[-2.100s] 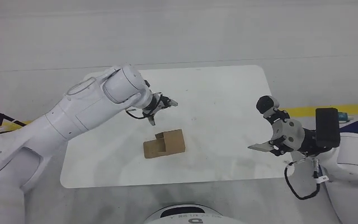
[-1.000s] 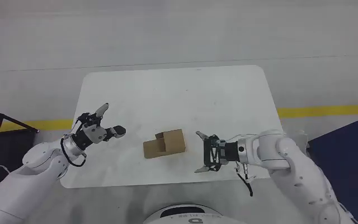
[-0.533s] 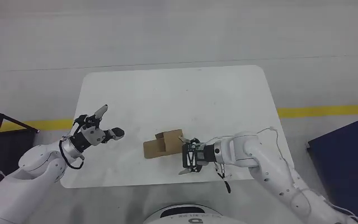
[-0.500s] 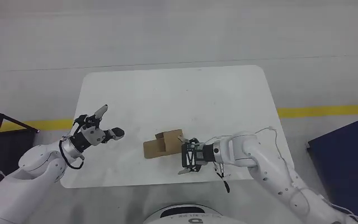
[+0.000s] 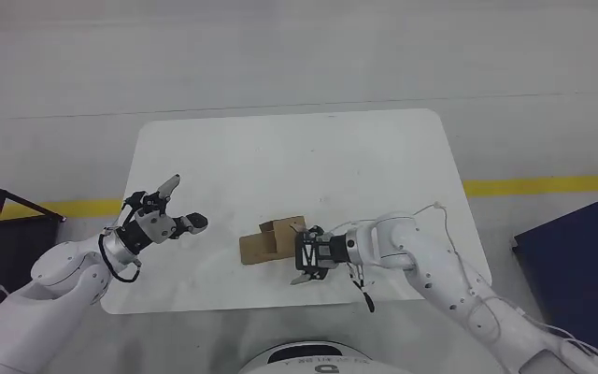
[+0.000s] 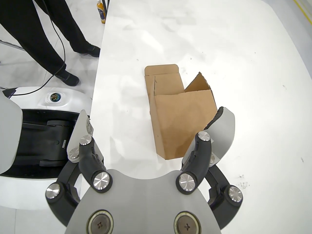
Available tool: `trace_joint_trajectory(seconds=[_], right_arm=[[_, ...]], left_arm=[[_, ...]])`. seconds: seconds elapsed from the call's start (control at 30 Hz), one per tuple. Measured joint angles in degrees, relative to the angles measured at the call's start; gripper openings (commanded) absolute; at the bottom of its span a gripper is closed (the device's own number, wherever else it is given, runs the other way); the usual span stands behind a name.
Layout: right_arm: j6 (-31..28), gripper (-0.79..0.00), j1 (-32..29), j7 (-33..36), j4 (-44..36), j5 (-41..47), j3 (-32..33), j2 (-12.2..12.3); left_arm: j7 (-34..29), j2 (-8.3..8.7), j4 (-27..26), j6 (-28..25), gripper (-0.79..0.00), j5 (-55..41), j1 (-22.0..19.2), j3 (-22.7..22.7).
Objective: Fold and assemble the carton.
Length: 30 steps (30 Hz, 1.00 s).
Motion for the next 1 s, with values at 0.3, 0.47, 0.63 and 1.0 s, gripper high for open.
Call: trace_joint_trajectory(seconds=[0.3,0.47,0.63,1.0], right_arm=[[0.7,0.000,-0.5,1.5,1.0,1.2,1.7,0.5],[1.1,0.000,-1.7,1.4,0.8,1.7,3.6,1.1],[0.9,0.000,-3.3,1.1,1.1,2.3,5.1,1.6],[0.9,0.000,-4.4,0.5,4.5,5.4,5.8,1.9]], left_arm=[[0.0,0.00,0.0,0.0,0.000,0.0,0.0,0.0],[0.0,0.00,0.0,0.0,0.000,0.0,0.0,0.0],[0.0,0.00,0.0,0.0,0.000,0.0,0.0,0.0],[0.0,0.00,0.0,0.0,0.000,0.0,0.0,0.0]])
